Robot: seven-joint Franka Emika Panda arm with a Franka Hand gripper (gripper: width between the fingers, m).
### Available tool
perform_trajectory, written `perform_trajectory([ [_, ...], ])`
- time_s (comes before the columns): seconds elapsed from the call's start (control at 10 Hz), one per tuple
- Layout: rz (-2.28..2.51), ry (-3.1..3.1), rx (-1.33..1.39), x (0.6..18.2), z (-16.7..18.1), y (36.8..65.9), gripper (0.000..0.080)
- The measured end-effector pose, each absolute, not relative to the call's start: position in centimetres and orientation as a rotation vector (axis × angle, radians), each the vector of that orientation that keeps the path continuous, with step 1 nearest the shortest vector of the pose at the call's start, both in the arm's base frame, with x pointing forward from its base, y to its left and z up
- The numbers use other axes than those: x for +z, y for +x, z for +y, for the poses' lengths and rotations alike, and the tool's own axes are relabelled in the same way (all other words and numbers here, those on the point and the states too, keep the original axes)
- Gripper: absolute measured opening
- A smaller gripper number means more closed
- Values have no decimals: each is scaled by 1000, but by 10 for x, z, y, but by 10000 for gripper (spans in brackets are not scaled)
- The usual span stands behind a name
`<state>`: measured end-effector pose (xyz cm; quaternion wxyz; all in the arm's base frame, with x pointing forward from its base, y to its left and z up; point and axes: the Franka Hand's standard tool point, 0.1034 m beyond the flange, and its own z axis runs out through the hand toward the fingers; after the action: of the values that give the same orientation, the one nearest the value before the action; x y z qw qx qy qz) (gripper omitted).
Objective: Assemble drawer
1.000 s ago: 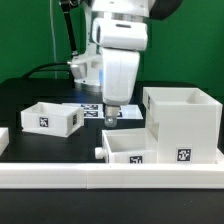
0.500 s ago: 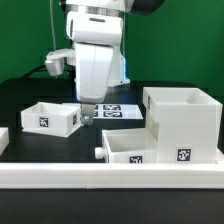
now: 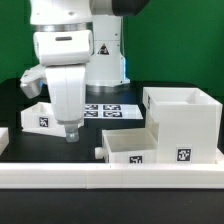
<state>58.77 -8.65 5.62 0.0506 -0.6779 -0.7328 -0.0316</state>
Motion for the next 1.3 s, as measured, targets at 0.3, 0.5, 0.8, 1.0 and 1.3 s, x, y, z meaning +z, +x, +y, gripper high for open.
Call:
perform_trajectory([
  [0.3,-2140,-2049,-150,46,-88,585,649],
  [0.5,-2146,-2028,-153,40,-74,586,649],
  [0.8,-2143,-2023,-156,37,-72,589,649],
  [1.0,-2142,-2023,-155,37,-72,588,649],
  [1.3,-2129,-1990,-148,29,-68,592,649],
])
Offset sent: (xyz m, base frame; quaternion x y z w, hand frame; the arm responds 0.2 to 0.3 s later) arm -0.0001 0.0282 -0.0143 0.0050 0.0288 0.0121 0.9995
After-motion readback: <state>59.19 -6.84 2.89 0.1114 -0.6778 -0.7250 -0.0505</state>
